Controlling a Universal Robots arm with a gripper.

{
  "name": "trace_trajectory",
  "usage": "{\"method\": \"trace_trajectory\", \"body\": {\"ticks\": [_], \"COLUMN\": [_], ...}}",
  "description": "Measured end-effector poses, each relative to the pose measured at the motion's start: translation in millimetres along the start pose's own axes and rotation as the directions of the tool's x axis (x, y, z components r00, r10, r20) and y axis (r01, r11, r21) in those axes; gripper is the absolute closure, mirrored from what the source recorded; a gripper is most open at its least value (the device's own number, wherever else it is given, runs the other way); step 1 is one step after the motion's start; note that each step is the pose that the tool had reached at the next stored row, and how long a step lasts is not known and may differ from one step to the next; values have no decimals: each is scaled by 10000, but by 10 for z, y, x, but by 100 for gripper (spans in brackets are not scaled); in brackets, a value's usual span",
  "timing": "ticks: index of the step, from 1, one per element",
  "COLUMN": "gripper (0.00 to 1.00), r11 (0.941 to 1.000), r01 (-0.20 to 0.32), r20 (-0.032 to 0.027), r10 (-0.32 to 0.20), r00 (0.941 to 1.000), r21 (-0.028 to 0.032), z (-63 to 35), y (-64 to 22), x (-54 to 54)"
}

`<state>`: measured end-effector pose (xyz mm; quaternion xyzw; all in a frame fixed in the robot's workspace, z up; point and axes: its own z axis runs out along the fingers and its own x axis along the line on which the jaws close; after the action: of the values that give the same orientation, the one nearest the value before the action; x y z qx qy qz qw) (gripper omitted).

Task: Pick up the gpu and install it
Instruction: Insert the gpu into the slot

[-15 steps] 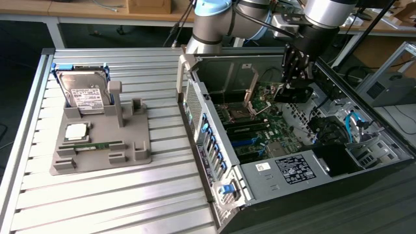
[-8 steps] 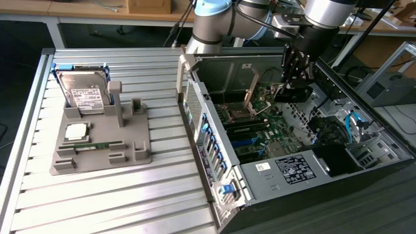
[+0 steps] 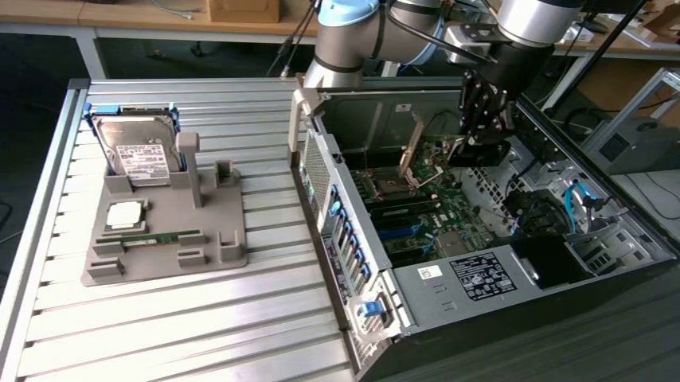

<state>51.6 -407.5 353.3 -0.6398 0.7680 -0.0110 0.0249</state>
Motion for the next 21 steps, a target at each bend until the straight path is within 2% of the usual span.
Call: {"method": "trace_trajectory", "body": {"ticks": [21], "gripper": [73], "r11": [9978], "r01": [669], "r20": [33], "r10": [-669], "r00": [9978], "r21": [-15], "z": [7], "y": [0], "x": [0]}}
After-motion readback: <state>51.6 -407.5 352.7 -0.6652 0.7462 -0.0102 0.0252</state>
